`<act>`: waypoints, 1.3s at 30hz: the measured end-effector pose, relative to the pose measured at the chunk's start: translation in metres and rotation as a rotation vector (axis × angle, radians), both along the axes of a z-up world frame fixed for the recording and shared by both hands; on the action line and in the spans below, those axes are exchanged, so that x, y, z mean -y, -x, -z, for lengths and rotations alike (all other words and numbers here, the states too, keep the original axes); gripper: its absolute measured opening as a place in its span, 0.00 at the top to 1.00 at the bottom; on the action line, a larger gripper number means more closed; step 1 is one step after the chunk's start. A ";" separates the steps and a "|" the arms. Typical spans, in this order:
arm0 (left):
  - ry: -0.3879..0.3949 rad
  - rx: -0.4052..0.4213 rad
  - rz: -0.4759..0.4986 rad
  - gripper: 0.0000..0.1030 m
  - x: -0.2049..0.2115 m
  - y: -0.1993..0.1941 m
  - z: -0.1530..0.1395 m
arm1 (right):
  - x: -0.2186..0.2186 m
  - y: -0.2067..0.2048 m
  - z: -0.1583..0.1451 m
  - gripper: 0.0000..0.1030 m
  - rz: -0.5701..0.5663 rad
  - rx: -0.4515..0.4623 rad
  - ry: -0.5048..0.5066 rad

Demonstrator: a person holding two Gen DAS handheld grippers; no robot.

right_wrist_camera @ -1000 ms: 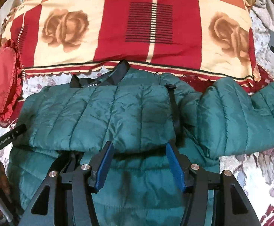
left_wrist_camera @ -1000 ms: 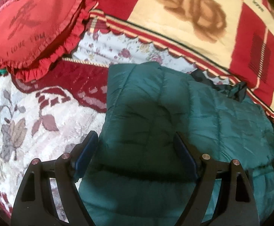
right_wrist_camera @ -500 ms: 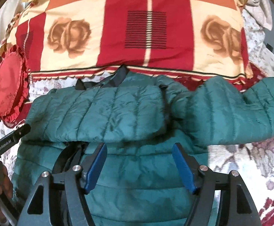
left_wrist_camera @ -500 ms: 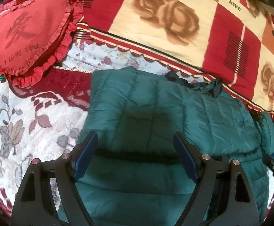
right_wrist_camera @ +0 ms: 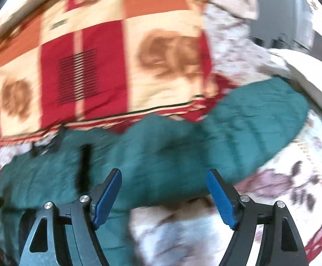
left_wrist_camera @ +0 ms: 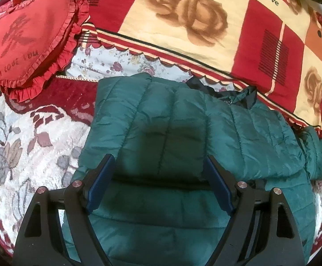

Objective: Fold large clothes
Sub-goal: 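Grasp the sleeve cuff with the right tool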

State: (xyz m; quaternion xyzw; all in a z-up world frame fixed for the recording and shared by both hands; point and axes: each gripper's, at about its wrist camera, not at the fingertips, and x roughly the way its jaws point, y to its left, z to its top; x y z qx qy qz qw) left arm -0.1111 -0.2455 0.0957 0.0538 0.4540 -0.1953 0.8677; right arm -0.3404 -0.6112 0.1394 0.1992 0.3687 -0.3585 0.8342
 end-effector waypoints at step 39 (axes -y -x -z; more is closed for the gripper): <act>0.006 -0.086 -0.018 0.20 -0.007 -0.003 0.016 | 0.211 0.117 0.000 0.89 0.427 0.291 -0.140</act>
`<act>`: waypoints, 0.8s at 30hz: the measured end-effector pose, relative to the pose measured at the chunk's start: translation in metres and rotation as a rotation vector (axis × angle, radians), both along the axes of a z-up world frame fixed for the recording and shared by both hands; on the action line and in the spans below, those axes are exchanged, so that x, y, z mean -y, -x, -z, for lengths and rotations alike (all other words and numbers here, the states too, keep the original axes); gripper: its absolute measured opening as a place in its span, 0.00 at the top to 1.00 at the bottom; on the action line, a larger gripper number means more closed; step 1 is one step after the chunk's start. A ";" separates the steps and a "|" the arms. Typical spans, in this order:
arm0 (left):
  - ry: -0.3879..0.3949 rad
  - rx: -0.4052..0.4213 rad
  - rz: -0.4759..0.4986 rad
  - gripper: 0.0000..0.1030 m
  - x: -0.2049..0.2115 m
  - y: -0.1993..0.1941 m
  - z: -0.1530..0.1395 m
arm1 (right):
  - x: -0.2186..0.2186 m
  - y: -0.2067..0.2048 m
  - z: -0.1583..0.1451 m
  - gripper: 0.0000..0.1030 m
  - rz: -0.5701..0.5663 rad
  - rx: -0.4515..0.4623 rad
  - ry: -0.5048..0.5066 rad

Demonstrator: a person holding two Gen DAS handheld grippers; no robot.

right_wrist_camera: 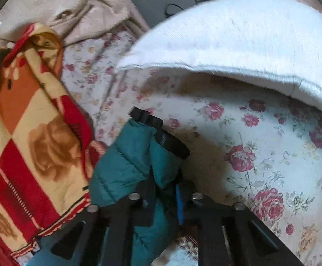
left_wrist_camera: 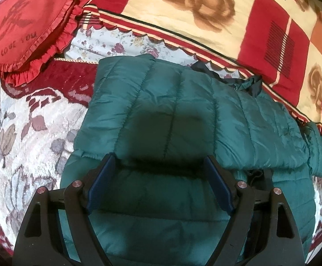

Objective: Fold large clothes
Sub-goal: 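Grasp the sleeve cuff with the right tool, then fold the sleeve across the jacket body toward the left tool and release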

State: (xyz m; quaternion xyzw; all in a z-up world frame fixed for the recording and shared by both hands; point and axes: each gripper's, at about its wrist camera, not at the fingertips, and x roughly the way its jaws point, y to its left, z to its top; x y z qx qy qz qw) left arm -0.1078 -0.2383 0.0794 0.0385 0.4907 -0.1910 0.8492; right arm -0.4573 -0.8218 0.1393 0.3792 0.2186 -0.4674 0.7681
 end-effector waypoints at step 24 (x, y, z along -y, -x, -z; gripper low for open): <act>0.038 0.050 -0.040 0.20 -0.039 0.003 -0.024 | -0.236 -0.172 -0.073 0.91 -0.728 0.071 0.079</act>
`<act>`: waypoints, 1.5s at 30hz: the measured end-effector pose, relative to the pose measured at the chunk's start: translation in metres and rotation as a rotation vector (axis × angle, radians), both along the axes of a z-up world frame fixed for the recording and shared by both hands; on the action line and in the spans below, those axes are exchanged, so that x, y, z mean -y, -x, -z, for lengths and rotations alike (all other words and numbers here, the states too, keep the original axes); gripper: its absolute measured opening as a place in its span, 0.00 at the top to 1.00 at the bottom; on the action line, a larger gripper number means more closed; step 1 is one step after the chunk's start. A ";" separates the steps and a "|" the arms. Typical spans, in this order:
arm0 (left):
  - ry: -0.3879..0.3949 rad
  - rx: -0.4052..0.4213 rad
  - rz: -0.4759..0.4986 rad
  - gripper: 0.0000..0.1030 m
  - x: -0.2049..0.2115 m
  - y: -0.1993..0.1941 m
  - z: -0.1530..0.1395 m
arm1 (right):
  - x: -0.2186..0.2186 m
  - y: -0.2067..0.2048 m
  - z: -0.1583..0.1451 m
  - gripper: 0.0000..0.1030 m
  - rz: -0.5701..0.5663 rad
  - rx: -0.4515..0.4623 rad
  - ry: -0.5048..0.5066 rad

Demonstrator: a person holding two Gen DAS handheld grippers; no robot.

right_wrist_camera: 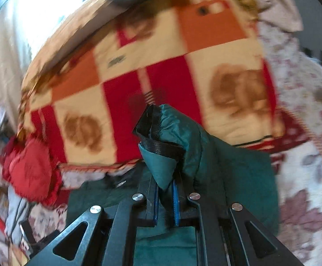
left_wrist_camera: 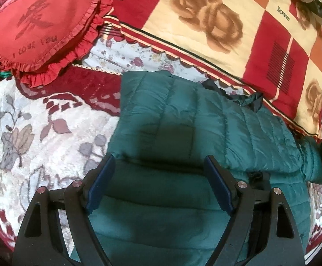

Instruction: Fold large clothes

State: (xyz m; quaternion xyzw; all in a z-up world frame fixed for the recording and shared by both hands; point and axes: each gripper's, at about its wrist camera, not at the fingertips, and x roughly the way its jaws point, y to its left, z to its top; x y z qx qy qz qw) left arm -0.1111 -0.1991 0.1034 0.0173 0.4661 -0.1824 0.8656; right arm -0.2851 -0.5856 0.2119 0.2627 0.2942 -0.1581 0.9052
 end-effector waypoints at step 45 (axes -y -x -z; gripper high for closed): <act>0.237 -0.092 -0.083 0.20 -0.043 -0.023 -0.004 | -0.174 -0.121 0.069 0.42 -0.441 -0.065 -0.289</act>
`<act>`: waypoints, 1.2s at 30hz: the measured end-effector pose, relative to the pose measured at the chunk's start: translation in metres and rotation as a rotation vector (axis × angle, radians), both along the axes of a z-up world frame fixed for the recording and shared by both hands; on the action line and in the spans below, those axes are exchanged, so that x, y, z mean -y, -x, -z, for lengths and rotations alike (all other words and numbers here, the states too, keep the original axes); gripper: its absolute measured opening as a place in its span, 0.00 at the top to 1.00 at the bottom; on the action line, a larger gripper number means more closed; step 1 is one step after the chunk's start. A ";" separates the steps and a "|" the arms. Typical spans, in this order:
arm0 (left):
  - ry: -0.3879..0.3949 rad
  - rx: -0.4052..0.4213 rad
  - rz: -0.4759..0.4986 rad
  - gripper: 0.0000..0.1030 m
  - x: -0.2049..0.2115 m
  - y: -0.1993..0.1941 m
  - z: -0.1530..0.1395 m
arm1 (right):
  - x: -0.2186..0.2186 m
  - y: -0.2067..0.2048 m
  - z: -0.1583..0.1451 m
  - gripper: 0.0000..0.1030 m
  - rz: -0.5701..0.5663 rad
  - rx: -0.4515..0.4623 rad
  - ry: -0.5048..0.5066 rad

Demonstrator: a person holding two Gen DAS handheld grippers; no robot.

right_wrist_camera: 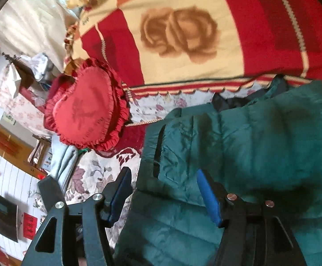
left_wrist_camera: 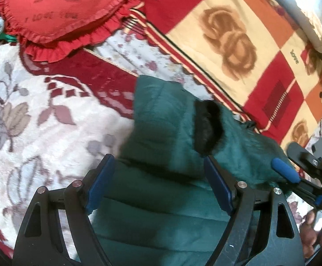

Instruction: Fold large clothes

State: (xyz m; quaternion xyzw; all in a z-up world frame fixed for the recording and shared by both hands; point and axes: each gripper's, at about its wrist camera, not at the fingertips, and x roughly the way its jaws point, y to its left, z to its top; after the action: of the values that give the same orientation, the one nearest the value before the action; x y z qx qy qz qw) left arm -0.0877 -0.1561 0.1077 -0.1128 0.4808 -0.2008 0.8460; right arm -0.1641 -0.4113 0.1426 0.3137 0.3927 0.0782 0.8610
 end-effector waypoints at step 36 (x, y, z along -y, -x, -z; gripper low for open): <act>0.087 -0.034 -0.022 0.54 0.001 -0.035 0.003 | 0.100 0.049 0.038 0.43 0.270 -0.120 0.178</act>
State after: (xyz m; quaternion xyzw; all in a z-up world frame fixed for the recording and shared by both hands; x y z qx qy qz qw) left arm -0.0528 -0.1570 0.1045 -0.1581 0.4848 -0.2100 0.8342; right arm -0.2127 -0.5110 0.1042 0.2902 0.4029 -0.0923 0.8631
